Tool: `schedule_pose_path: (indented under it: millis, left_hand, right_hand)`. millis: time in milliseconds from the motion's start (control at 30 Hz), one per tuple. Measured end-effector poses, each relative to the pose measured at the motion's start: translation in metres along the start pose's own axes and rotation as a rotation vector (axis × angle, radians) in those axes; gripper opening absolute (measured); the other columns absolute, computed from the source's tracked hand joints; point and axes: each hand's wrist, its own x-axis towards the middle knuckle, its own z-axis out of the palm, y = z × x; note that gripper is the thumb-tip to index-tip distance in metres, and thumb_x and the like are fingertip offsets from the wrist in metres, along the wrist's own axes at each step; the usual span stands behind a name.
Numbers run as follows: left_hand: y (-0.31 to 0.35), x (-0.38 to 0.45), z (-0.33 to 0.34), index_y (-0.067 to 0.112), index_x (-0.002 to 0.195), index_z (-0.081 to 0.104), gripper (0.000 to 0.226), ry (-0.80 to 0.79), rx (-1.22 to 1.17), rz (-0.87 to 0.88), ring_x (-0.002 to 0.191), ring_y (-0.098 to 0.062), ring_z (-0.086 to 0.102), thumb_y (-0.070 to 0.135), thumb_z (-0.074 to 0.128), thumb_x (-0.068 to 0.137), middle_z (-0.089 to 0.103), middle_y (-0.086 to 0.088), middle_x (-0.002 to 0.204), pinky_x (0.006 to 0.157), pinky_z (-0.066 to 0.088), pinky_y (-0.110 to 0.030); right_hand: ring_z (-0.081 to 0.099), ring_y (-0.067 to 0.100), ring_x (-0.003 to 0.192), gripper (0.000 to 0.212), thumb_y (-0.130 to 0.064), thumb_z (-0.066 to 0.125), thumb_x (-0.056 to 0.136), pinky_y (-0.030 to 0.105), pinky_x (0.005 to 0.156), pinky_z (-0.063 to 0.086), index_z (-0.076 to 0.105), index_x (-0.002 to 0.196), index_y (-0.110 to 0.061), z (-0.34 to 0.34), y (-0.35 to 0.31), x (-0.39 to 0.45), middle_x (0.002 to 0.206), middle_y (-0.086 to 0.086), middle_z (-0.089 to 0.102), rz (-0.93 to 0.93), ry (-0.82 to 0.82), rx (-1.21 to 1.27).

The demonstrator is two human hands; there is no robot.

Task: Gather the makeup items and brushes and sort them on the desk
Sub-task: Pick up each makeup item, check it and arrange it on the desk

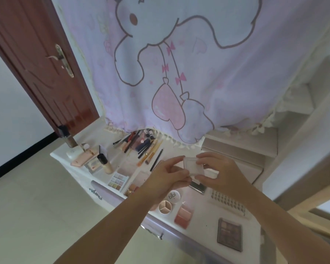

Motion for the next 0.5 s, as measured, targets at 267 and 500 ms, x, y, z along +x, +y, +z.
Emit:
schedule_pose_path:
  millis: [267, 500]
  left_hand:
    - [0.013, -0.008, -0.007, 0.024, 0.087, 0.064, 0.043, -0.058, 0.389, 0.166, 0.064, -0.001, 0.066, -0.017, 0.063, 0.072, 0.07, 0.011, 0.065, 0.066, 0.055, -0.016]
    - [0.005, -0.009, -0.001, 0.023, 0.088, 0.059, 0.042, 0.019, 0.429, 0.291, 0.058, 0.002, 0.064, -0.003, 0.07, 0.057, 0.069, 0.013, 0.061, 0.062, 0.054, -0.012]
  right_hand:
    - [0.057, -0.005, 0.079, 0.036, -0.036, 0.066, 0.07, -0.002, 0.074, 0.043, 0.073, 0.084, -0.004, -0.009, -0.01, 0.002, 0.089, 0.01, 0.07, -0.142, -0.036, -0.029]
    - [0.061, 0.014, 0.07, 0.05, -0.046, 0.05, 0.086, 0.013, 0.069, 0.049, 0.07, 0.093, -0.001, -0.01, -0.013, -0.001, 0.095, 0.014, 0.068, -0.26, -0.027, -0.106]
